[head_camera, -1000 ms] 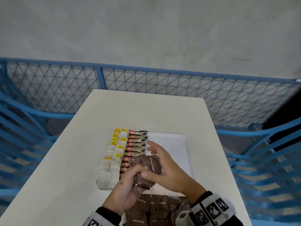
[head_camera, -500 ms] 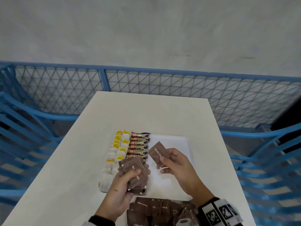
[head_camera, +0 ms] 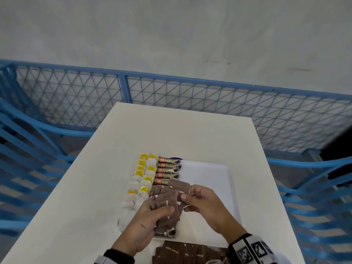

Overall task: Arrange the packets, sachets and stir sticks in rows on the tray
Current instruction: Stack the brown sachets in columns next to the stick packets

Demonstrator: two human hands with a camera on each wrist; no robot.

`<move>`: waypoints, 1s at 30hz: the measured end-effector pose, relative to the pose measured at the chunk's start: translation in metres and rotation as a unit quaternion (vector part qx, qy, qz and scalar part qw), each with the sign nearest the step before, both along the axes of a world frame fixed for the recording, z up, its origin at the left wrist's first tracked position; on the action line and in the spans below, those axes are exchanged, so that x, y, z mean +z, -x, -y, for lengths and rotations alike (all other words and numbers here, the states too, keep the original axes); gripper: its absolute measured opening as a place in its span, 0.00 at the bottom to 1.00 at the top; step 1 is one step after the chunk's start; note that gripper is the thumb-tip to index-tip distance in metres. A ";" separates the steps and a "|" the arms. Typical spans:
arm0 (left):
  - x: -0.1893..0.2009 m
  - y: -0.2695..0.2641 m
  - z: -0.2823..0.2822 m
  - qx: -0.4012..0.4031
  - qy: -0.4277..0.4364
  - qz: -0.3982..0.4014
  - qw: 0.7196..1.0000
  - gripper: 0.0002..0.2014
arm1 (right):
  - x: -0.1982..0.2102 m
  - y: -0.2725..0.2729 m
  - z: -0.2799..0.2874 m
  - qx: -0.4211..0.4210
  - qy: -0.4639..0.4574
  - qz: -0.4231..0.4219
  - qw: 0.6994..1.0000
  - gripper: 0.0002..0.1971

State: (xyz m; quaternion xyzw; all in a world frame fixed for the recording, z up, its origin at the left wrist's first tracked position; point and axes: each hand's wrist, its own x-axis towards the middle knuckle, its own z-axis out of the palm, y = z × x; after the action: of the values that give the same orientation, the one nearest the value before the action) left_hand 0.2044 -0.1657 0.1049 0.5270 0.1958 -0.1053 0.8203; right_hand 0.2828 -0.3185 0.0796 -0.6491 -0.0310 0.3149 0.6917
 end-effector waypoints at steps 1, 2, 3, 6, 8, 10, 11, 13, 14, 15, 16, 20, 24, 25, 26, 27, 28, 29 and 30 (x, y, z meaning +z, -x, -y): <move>-0.004 -0.003 -0.002 0.011 -0.004 -0.007 1.000 0.06 | -0.003 -0.005 -0.002 -0.002 0.002 0.000 1.000 0.02; -0.009 -0.007 -0.004 0.021 -0.003 -0.011 1.000 0.07 | -0.006 -0.011 -0.003 -0.009 0.004 0.002 1.000 0.02; -0.011 -0.010 -0.007 0.032 0.004 -0.016 0.999 0.08 | -0.009 -0.018 -0.004 -0.021 0.005 0.004 1.000 0.02; -0.023 -0.021 -0.018 0.089 0.046 -0.011 0.995 0.09 | -0.024 -0.047 -0.004 -0.075 0.038 0.013 0.996 0.04; -0.028 -0.027 -0.026 0.129 0.083 -0.014 0.988 0.12 | -0.040 -0.071 -0.002 -0.114 0.079 0.014 0.990 0.03; -0.032 -0.030 -0.034 0.139 0.107 -0.018 0.984 0.13 | -0.057 -0.094 -0.002 -0.144 0.127 0.018 0.981 0.03; -0.034 -0.031 -0.037 0.141 0.111 -0.022 0.984 0.13 | -0.066 -0.105 -0.003 -0.159 0.147 0.018 0.976 0.03; -0.038 -0.031 -0.042 0.140 0.115 -0.034 0.983 0.14 | -0.079 -0.124 -0.005 -0.174 0.191 0.032 0.966 0.01; -0.042 -0.031 -0.045 0.141 0.118 -0.038 0.982 0.15 | -0.083 -0.132 -0.007 -0.175 0.215 0.043 0.960 0.01; -0.044 -0.030 -0.047 0.143 0.124 -0.040 0.981 0.17 | -0.087 -0.139 -0.010 -0.174 0.238 0.055 0.954 0.01; -0.048 -0.029 -0.050 0.149 0.130 -0.044 0.979 0.19 | -0.088 -0.144 -0.012 -0.168 0.264 0.071 0.947 0.01; -0.056 -0.029 -0.058 0.159 0.137 -0.060 0.976 0.35 | -0.093 -0.157 -0.021 -0.139 0.335 0.137 0.922 0.08; -0.059 -0.032 -0.062 0.173 0.173 -0.045 0.969 0.21 | -0.098 -0.161 -0.027 -0.134 0.349 0.162 0.913 0.06; -0.058 -0.034 -0.062 0.172 0.178 -0.039 0.968 0.20 | -0.099 -0.162 -0.028 -0.133 0.351 0.167 0.912 0.06; -0.060 -0.036 -0.063 0.171 0.181 -0.037 0.968 0.19 | -0.100 -0.162 -0.028 -0.135 0.351 0.171 0.911 0.07; -0.060 -0.037 -0.062 0.170 0.181 -0.035 0.968 0.19 | -0.101 -0.163 -0.029 -0.139 0.347 0.173 0.911 0.07; -0.059 -0.039 -0.062 0.169 0.179 -0.036 0.969 0.19 | -0.101 -0.162 -0.029 -0.144 0.341 0.174 0.913 0.07; -0.058 -0.040 -0.062 0.168 0.176 -0.037 0.969 0.18 | -0.101 -0.162 -0.030 -0.148 0.335 0.175 0.914 0.08; -0.059 -0.041 -0.062 0.165 0.172 -0.036 0.970 0.18 | -0.102 -0.161 -0.030 -0.149 0.335 0.178 0.913 0.09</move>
State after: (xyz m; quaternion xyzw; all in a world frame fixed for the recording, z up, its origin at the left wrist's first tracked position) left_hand 0.2457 -0.1041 0.0454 0.3339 0.2889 -0.0193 0.8970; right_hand 0.4440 -0.2881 -0.0220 -0.8852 0.0511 0.0793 0.4556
